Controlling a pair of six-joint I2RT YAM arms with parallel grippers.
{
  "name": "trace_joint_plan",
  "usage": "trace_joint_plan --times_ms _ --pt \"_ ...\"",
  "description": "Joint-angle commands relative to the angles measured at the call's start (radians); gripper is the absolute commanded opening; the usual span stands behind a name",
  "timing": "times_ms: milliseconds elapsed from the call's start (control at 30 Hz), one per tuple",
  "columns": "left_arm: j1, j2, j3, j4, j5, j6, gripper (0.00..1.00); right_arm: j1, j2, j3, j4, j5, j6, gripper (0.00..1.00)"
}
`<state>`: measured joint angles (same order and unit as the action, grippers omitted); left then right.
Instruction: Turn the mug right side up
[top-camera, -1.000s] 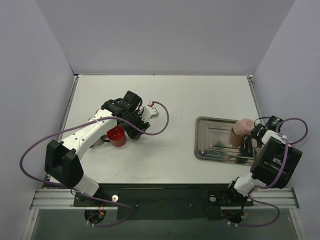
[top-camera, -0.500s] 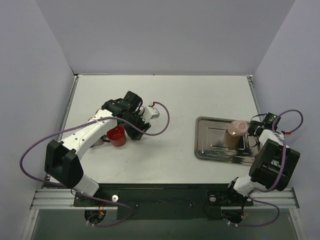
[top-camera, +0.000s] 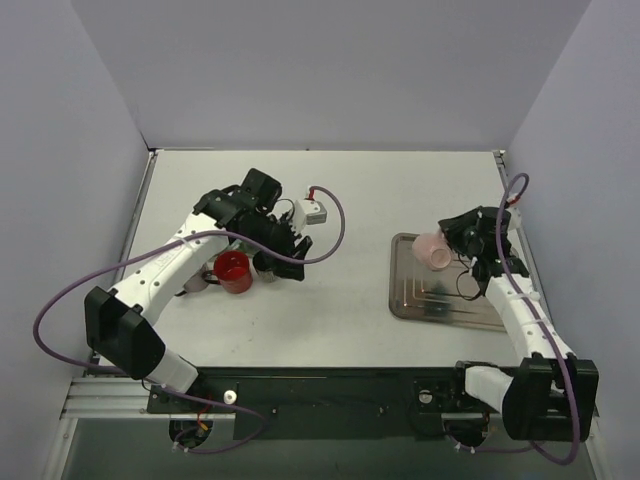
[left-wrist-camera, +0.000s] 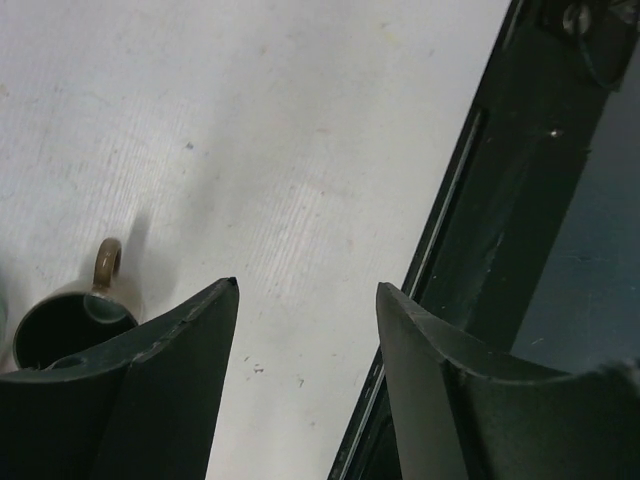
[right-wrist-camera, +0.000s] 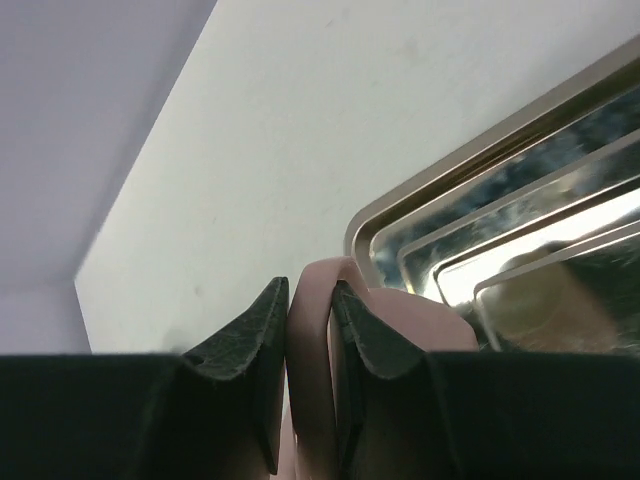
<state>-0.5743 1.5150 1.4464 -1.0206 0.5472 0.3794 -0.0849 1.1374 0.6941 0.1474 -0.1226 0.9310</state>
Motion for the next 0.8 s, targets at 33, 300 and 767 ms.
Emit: trace_joint_plan --times_ms 33,300,767 --pt "0.028 -0.018 0.068 0.048 0.259 -0.068 0.72 0.227 -0.172 0.085 0.067 -0.086 -0.175 0.00" --pt "0.068 0.037 0.097 0.186 0.591 -0.281 0.85 0.532 -0.341 0.130 0.200 -0.015 -0.173 0.00" --pt "0.037 -0.118 -0.138 0.991 0.643 -0.898 0.87 0.817 -0.269 0.196 0.440 0.046 -0.135 0.00"
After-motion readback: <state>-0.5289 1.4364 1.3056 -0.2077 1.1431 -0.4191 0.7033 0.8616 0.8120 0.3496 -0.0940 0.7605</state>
